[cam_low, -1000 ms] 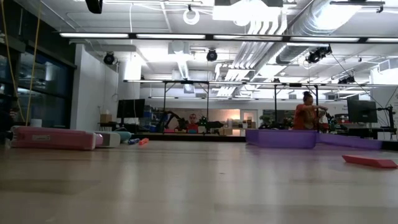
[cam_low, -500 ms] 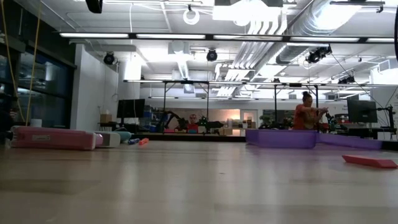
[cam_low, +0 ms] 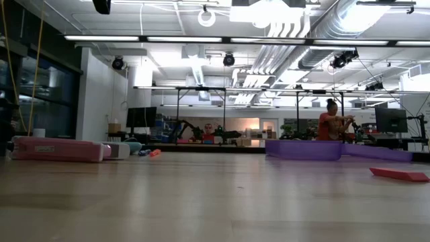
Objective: Pack school essentials
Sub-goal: Put the yellow crayon box into the violet supply box
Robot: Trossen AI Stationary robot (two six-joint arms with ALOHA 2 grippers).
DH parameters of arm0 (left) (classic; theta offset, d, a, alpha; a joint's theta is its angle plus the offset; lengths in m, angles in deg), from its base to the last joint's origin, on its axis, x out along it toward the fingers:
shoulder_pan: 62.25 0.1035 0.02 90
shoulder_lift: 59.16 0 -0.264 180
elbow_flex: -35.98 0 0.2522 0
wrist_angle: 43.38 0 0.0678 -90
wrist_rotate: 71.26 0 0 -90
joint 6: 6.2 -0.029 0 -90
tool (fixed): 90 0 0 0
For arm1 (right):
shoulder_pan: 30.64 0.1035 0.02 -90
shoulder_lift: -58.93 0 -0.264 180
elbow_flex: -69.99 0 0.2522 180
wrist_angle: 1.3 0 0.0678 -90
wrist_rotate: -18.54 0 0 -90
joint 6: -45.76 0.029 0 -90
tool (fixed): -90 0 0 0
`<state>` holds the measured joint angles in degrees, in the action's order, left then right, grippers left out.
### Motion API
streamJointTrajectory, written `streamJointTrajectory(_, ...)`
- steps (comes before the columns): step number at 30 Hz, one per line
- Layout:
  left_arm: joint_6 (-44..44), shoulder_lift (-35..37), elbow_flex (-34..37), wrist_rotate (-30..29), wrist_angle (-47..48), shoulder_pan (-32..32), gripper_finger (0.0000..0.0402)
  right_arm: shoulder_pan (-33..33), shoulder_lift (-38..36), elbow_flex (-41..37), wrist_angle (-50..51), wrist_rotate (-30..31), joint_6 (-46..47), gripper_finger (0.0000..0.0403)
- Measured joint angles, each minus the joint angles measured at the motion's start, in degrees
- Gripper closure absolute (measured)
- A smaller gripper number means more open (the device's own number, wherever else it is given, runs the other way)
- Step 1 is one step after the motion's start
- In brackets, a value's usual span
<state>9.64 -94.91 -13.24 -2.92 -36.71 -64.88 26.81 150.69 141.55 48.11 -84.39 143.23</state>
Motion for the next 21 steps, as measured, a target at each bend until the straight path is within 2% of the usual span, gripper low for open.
streamJointTrajectory(10, 0.4, 0.0, 0.0, -0.2, 0.0, 0.0, 0.0401, 0.0, 2.3, 0.0, 6.1, -0.8, 6.6, 0.0289)
streamJointTrajectory(17, 1.8, 0.0, 0.0, -0.5, 0.0, 0.0, 0.0401, 2.3, 2.3, 0.0, 6.4, 3.7, 10.5, 0.0289)
streamJointTrajectory(19, 2.0, 0.0, 0.0, -0.7, 0.0, 0.0, 0.0401, 3.0, 2.3, 0.0, 7.1, 3.4, 15.3, 0.0289)
streamJointTrajectory(21, 2.1, 0.0, 0.0, -1.2, 0.0, 0.0, 0.0401, 3.8, 2.3, 0.0, 5.9, 3.3, 24.7, 0.0289)
